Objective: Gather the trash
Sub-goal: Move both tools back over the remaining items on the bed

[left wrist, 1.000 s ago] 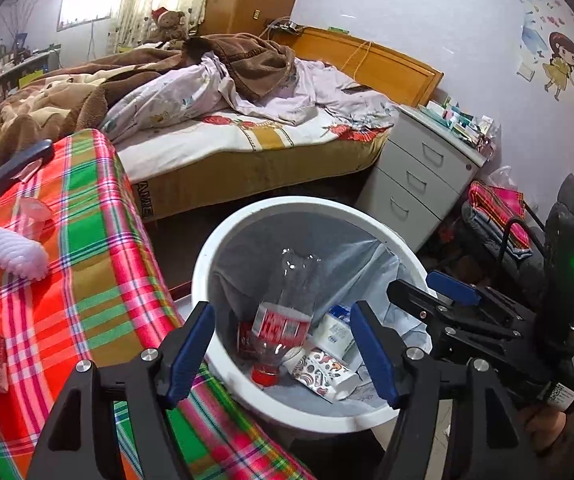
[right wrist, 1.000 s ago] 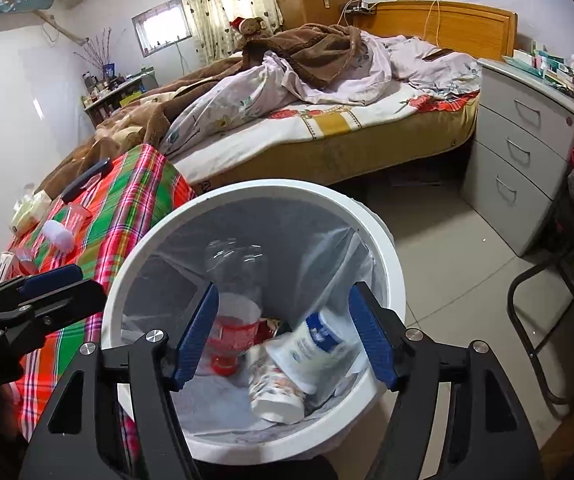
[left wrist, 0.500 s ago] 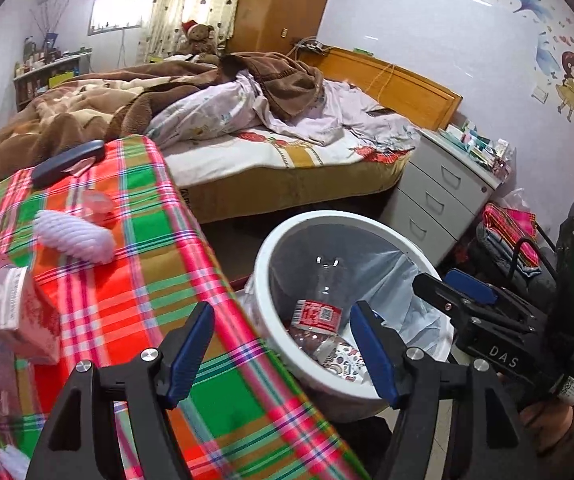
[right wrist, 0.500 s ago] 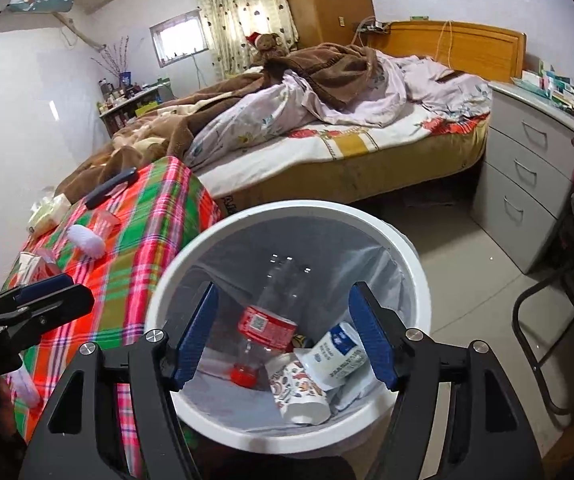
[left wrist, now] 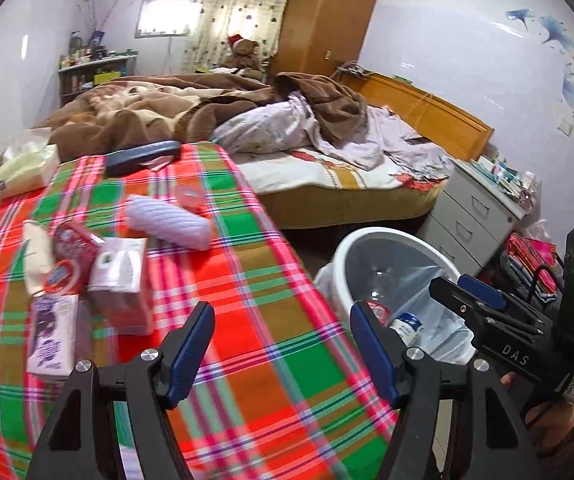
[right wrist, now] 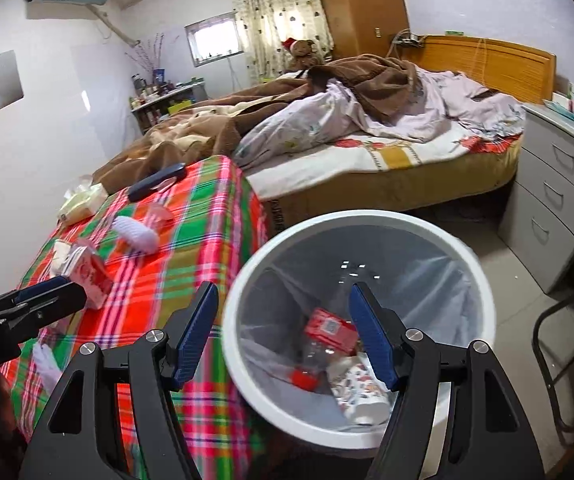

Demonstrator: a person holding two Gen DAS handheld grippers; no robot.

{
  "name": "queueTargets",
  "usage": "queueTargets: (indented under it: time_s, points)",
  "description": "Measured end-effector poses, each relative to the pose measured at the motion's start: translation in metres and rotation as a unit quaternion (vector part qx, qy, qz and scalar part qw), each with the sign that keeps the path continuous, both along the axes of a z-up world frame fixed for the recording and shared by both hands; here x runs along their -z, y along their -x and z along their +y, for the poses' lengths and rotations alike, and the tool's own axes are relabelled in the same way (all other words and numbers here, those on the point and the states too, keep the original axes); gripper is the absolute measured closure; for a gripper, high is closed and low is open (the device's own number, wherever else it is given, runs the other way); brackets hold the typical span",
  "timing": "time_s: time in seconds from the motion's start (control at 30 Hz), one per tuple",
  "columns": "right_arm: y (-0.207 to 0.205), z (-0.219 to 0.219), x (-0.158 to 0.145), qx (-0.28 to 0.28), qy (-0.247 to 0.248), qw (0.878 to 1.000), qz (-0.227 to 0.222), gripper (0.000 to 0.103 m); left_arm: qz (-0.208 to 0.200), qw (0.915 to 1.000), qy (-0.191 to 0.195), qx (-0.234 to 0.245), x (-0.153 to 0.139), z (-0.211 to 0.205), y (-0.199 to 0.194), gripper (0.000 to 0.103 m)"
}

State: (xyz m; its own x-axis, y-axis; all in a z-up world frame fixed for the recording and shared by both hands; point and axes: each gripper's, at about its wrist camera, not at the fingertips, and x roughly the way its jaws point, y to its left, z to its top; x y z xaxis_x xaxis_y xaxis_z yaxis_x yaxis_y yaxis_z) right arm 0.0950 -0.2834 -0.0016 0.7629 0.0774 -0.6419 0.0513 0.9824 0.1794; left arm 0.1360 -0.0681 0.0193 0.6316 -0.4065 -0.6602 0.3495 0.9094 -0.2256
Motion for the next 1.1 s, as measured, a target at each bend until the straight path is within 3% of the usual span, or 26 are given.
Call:
queueTargets:
  time_s: [0.3,0.73,0.9,1.1]
  points:
    - [-0.007,0.033,0.0,-0.039,0.001,0.999,-0.003,0.034,-0.013,0.9987,-0.011,-0.048,-0.002,0.05,0.007,0.033]
    - [-0.024,0.092,0.005,-0.109,0.01,0.994,0.005,0.034,0.011,0.9908,-0.013,-0.134,0.019,0.135,0.007,0.033]
    - [-0.032,0.112,0.006,-0.134,0.008,0.991,0.011,0.034,0.029,0.9885,-0.017,-0.147,0.032,0.151,-0.004,0.033]
    - [-0.039,0.137,0.0,-0.166,-0.002,0.986,0.009,0.034,0.051,0.9899,-0.025,-0.13,0.049,0.152,-0.018,0.033]
